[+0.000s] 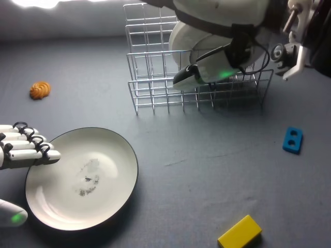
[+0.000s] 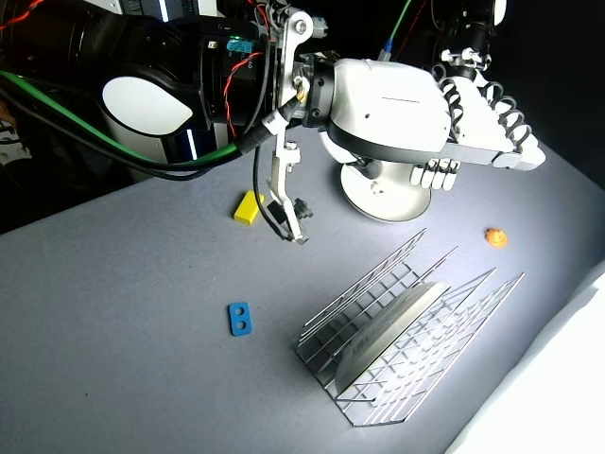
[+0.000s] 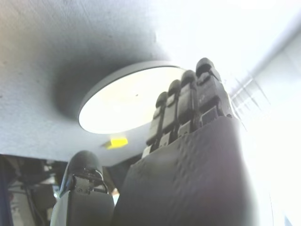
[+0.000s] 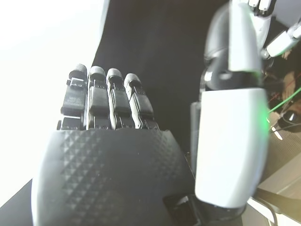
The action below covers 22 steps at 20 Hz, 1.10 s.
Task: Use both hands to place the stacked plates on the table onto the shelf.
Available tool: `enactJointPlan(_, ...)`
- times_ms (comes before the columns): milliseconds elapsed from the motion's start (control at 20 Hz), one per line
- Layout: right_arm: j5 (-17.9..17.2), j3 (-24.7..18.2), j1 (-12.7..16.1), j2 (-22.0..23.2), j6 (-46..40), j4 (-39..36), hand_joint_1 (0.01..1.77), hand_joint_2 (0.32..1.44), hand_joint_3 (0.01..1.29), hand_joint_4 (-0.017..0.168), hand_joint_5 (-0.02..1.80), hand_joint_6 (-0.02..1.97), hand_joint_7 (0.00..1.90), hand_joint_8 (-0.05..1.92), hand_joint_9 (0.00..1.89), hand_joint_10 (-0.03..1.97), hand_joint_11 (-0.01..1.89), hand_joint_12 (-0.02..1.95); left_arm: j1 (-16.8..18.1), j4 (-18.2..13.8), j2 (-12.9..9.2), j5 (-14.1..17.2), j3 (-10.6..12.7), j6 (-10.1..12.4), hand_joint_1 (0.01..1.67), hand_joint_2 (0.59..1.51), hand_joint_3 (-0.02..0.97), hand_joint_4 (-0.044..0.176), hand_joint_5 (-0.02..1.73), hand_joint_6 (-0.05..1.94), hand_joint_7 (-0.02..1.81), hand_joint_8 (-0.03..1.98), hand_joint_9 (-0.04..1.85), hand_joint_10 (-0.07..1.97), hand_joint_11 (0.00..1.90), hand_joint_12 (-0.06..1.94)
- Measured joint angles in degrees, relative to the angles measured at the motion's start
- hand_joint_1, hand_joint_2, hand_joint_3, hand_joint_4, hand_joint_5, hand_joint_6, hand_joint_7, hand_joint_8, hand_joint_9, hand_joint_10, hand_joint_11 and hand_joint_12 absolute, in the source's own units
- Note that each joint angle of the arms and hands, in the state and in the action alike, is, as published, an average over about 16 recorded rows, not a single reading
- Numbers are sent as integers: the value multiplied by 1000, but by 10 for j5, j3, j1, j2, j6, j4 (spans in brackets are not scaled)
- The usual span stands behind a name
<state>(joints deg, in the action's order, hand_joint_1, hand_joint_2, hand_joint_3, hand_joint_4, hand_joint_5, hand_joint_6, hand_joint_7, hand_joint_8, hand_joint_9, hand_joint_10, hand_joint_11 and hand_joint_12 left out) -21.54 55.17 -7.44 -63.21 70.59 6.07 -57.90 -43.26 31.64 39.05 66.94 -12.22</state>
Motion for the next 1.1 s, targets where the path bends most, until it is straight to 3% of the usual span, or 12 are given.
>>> enactJointPlan(600,-10,-27,-25,1,8,-23,1003,843,13,3,20,19,14,16,18,-14,21,23,-24,-2,-1,-37,-28,-1,16,1149,15,3,23,19,-7,-18,28,18,17,8)
enactJointPlan(1100,-10,-38,-33,1,8,-31,1001,847,13,3,19,19,12,17,19,-14,22,23,-31,10,-1,-31,-34,-2,15,1149,15,2,22,19,-8,-24,40,25,16,9)
